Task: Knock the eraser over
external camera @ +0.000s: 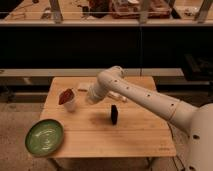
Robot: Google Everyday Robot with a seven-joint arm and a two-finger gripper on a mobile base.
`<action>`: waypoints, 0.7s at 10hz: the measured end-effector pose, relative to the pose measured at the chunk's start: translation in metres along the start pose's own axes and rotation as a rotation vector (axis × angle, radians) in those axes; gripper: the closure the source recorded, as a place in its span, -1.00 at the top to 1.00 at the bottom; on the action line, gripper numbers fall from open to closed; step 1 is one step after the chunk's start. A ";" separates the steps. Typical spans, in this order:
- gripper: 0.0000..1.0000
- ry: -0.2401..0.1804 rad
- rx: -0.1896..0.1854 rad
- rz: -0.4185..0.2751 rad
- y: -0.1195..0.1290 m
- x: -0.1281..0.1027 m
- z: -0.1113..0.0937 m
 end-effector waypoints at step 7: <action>-0.41 -0.025 0.007 0.037 -0.008 -0.004 -0.004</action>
